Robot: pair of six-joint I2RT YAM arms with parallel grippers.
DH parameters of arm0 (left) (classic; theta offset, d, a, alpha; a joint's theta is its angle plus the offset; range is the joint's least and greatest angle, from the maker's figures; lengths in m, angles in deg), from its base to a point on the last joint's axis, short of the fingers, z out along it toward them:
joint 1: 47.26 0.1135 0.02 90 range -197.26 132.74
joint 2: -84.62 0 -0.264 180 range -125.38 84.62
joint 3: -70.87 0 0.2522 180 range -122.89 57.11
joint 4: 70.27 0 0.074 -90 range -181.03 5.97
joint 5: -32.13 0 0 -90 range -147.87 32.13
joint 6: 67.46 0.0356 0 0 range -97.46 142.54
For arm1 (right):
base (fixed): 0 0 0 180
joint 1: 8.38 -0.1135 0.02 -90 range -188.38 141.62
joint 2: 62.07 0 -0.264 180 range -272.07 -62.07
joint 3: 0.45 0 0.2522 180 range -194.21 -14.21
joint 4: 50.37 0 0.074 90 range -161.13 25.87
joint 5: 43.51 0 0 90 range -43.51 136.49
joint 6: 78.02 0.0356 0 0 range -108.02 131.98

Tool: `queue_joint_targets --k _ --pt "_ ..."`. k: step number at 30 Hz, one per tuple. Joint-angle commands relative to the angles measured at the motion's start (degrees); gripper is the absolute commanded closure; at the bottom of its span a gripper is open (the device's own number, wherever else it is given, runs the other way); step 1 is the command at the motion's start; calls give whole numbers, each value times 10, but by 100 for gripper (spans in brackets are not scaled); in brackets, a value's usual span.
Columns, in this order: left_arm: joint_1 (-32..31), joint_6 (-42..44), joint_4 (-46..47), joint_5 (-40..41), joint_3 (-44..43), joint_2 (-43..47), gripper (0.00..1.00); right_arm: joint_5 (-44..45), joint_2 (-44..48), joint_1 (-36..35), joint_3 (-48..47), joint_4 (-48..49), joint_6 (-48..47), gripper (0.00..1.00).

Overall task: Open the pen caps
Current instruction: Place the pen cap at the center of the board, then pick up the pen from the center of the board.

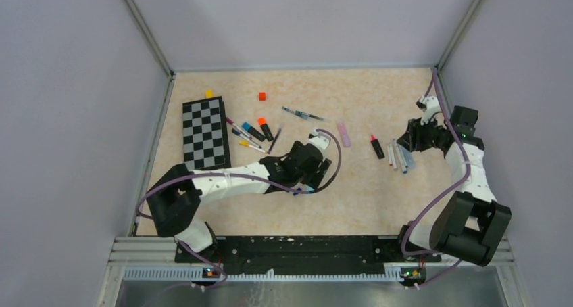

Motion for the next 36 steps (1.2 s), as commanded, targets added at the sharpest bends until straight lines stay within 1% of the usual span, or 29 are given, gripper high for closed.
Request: queue_joint_targets --k 1,2,3,5,8,10,16,21,26,30,33,35,36 --pt "14 30 70 79 22 82 8 -54 37 6 13 10 -17 58" --pt "19 33 87 84 33 95 2 -62 43 5 17 13 -17 58" --pt "27 38 104 80 45 106 1 -70 45 5 20 14 -18 58" --pt "55 44 127 42 62 123 1 -83 52 5 26 18 -19 58" --pt "117 30 134 -40 73 137 1 -98 59 5 31 19 -22 58" --pt "153 22 138 -80 79 142 1 -107 62 6 34 20 -25 58" --pt "226 18 143 -148 89 126 1 -119 66 5 39 20 -28 58" --pt "269 27 130 -163 72 81 1 -122 68 5 41 21 -29 58" --pt "281 49 107 -139 40 34 2 -122 67 5 41 21 -29 58" --pt "283 70 94 -115 3 -6 11 -122 67 6 42 23 -29 58" --pt "285 84 91 -110 -19 -34 21 -122 66 5 42 22 -29 58" --pt "289 91 87 -113 -35 -55 30 -122 66 5 42 22 -29 58" --pt "292 93 82 -115 -42 -63 33 -122 66 5 42 21 -29 58"
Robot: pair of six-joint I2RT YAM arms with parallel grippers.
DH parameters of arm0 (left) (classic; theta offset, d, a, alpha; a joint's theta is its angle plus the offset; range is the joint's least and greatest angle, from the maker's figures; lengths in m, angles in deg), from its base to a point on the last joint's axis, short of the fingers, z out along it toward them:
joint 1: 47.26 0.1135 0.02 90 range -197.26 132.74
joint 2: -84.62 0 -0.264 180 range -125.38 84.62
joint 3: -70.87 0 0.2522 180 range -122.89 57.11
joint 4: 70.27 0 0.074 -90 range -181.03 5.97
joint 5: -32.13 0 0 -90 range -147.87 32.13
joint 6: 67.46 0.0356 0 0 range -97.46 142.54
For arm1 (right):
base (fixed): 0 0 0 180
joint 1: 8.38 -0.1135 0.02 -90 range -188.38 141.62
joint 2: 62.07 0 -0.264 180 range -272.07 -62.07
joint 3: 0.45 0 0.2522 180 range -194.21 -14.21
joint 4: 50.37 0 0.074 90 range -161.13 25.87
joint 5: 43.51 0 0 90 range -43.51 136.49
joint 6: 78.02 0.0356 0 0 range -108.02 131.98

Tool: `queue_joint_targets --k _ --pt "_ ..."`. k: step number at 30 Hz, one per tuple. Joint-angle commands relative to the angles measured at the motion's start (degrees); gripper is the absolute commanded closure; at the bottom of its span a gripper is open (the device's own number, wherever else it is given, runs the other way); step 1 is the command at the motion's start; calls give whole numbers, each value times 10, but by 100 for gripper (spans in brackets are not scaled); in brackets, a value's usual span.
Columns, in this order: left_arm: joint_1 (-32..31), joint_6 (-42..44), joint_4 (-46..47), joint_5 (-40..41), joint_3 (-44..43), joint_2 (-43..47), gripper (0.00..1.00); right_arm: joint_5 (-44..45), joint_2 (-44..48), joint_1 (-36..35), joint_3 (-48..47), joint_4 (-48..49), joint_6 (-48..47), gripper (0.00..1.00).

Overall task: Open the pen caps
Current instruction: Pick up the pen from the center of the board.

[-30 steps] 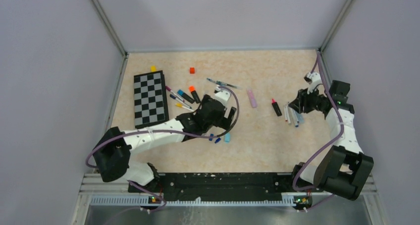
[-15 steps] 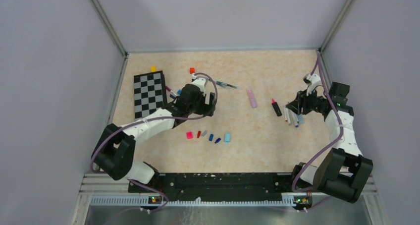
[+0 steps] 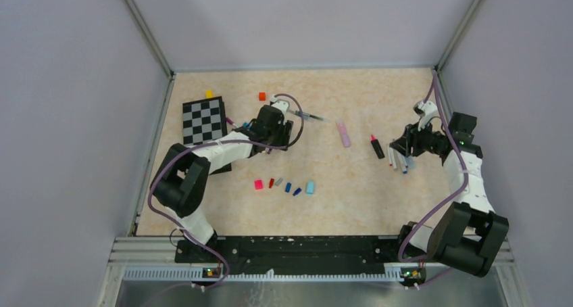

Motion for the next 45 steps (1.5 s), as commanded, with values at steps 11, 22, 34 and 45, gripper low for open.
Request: queue_joint_targets --k 11,22,34,45 --pt "34 27 -22 -2 -56 -61 57 -16 13 5 1 14 -14 58" --pt "42 22 -35 -12 -52 -78 72 -16 13 5 1 12 -14 58" --pt "43 14 -44 -25 -48 -95 83 -17 13 5 0 11 -15 58" --pt "44 -14 -11 -72 -18 -63 100 -21 13 5 0 10 -15 58"
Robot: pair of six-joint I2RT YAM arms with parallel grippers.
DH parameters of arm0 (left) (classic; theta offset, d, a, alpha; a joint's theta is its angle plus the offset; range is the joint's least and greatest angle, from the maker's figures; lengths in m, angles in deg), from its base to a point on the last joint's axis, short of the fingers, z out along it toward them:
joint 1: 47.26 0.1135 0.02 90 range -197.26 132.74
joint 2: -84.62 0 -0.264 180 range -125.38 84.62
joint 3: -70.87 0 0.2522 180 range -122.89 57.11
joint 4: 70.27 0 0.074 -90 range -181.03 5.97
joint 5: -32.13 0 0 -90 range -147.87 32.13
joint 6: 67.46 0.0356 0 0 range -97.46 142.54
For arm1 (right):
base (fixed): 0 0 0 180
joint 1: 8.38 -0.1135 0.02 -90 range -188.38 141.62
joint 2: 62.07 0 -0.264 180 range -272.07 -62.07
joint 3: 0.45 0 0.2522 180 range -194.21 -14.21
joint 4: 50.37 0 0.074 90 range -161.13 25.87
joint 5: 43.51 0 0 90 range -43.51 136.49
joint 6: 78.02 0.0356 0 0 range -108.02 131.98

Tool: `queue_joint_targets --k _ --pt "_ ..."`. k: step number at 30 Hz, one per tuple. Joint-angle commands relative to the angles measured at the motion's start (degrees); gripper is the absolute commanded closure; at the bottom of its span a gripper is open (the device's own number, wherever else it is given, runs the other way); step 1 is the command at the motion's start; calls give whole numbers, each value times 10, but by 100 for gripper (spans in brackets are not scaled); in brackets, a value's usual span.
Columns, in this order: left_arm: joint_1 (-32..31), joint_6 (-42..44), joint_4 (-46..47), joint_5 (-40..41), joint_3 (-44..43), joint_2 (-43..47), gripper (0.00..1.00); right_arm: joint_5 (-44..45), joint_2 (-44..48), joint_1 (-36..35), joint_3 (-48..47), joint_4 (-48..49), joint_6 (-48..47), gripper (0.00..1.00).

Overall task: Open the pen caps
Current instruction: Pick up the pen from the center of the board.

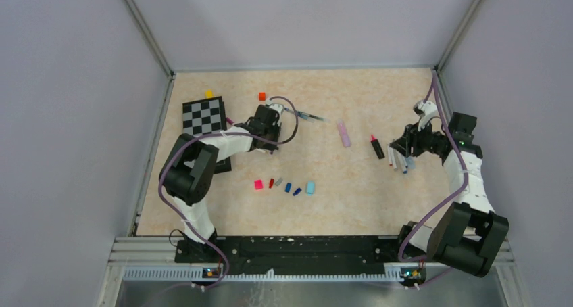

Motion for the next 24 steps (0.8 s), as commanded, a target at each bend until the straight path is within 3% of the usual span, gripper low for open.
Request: queue_joint_targets --k 1,10,14,17,19,24 --pt "1 -24 34 -50 28 34 100 -22 13 5 -1 10 -10 58" --pt "1 -75 179 -169 134 166 100 -81 15 -4 5 21 25 55" --pt "0 -149 334 -267 225 234 100 -172 21 -14 24 79 117 45" --pt "-12 -238 489 -305 293 258 100 -249 31 -33 63 200 243 40" --pt "-27 -274 549 -301 319 265 100 -260 39 -51 88 293 312 37" --pt "-97 -308 607 -218 339 273 100 -230 40 -98 123 390 417 35"
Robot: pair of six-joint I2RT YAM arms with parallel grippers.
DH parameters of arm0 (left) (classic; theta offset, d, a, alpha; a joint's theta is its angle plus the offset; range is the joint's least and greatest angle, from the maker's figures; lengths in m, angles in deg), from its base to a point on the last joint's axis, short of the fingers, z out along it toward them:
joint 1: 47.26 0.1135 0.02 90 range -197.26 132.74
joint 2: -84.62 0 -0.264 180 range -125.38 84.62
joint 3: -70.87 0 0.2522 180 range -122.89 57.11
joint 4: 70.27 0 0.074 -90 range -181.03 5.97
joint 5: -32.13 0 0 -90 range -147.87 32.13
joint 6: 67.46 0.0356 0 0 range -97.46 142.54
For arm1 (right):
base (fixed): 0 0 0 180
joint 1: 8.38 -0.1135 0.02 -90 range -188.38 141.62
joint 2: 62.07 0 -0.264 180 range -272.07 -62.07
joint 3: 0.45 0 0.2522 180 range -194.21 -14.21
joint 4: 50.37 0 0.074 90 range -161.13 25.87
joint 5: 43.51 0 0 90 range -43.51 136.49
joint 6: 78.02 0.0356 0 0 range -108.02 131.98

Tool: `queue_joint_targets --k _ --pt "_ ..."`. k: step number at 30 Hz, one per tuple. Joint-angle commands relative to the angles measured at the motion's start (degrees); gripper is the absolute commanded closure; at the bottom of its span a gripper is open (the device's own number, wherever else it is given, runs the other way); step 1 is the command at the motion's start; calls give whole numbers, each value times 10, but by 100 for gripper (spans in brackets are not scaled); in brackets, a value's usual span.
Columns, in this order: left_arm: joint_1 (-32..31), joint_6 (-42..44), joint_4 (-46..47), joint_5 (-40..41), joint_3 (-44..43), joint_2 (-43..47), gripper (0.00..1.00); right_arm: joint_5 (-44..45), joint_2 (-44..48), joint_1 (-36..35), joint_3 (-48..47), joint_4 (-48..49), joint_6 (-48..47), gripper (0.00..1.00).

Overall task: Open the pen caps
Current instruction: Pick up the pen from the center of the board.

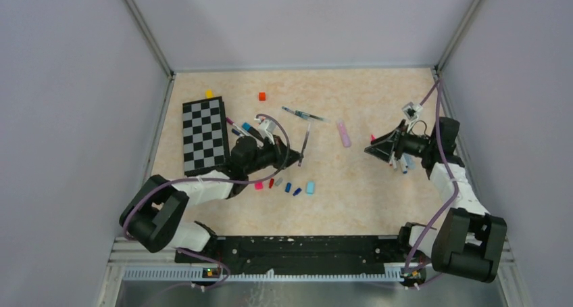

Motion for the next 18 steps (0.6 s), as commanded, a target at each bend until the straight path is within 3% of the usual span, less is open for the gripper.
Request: queue_joint_targets --k 1,4,10,13,18 --pt "-65 -62 143 67 10 23 100 -9 14 -40 28 193 182 35" --pt "-112 -71 163 142 8 18 100 24 13 -68 52 285 288 35" --pt "-174 -99 187 257 0 -9 100 93 10 -122 79 358 428 35" --pt "-198 -100 188 288 -8 -18 100 98 12 -137 103 422 449 34" --pt "-228 -99 188 321 -27 -37 100 116 6 -176 105 418 449 35"
